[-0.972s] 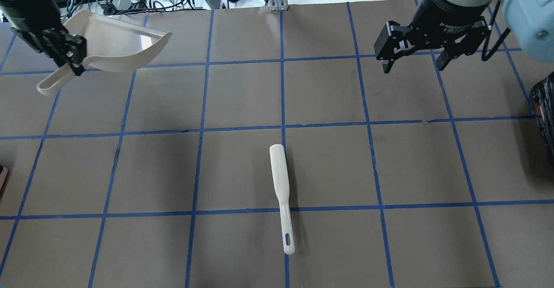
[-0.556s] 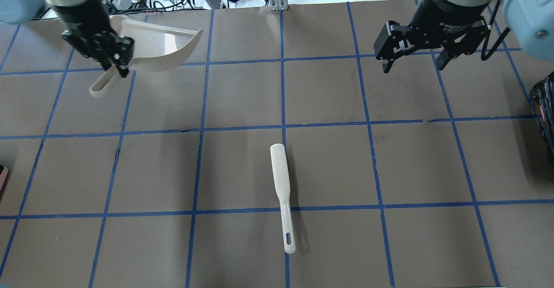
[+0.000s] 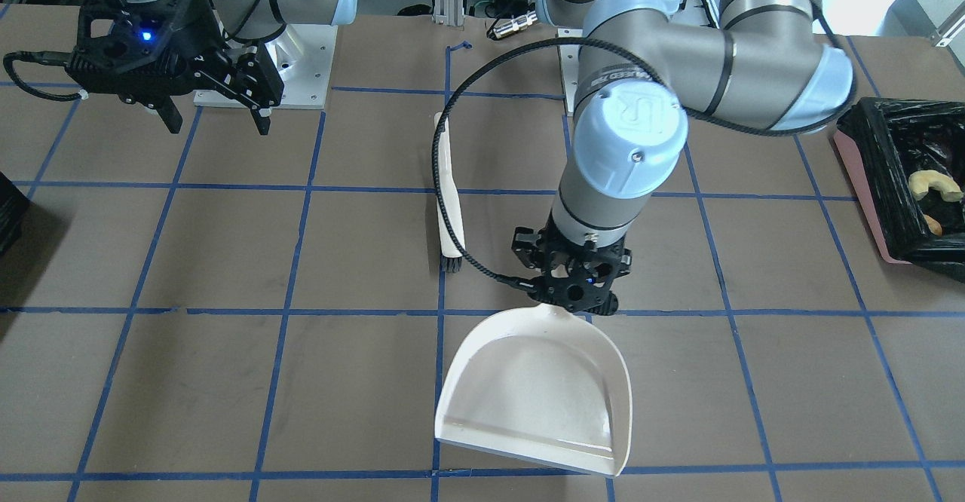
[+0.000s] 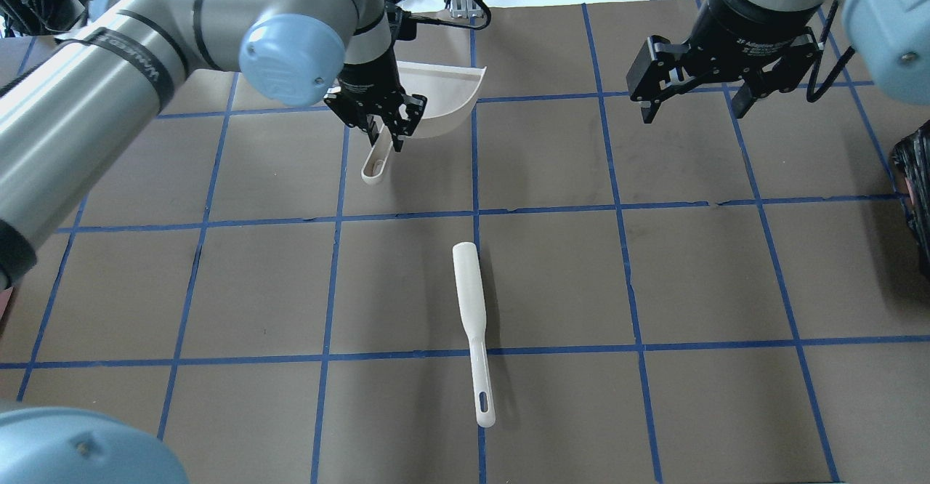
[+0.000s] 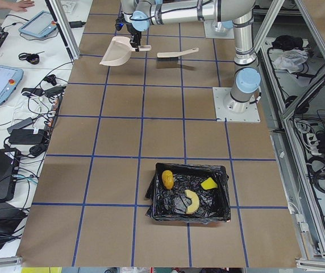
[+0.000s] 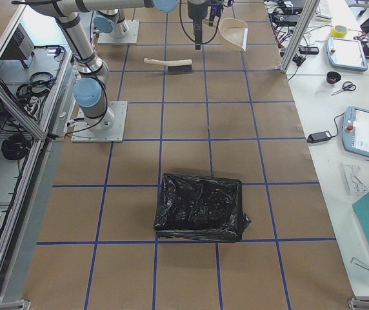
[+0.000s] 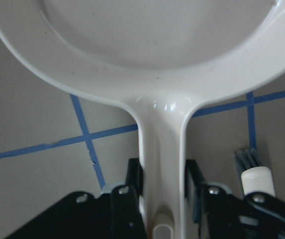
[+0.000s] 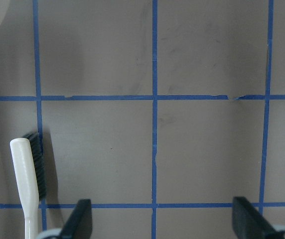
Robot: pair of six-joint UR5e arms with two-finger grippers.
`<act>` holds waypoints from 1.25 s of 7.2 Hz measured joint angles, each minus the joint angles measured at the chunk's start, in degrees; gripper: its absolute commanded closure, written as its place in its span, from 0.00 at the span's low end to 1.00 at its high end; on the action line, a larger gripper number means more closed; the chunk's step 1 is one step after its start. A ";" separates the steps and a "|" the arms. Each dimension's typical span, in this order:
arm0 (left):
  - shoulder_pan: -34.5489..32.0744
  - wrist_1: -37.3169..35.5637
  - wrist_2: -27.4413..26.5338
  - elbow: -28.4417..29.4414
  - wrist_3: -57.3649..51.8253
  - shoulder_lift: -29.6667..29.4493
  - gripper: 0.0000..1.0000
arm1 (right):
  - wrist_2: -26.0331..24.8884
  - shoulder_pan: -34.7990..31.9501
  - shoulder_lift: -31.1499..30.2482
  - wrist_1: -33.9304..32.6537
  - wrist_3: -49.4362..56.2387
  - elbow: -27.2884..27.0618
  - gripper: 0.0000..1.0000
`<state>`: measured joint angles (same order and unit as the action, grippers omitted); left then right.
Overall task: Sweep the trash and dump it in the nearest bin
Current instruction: 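Lower dustpan onto table beyond the brush and open left gripper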
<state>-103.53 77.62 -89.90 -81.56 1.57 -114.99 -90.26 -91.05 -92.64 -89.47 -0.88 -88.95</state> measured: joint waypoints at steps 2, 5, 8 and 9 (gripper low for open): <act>-3.46 -4.43 0.18 0.00 4.55 -3.86 1.00 | -0.02 0.00 0.01 0.00 0.02 0.00 0.00; -6.87 -7.93 0.26 -0.02 10.49 -7.22 1.00 | -0.08 0.00 0.05 0.00 1.42 -0.02 0.00; -7.73 -8.29 0.59 -0.12 12.66 -7.92 1.00 | -0.09 0.00 0.03 0.00 1.66 -0.08 0.00; -7.79 -8.29 0.86 -0.20 13.30 -7.95 1.00 | -0.09 0.00 0.04 0.00 1.65 -0.08 0.00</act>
<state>-111.31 69.34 -89.05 -81.76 14.86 -122.94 -90.35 -91.05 -92.61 -89.47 0.77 -89.03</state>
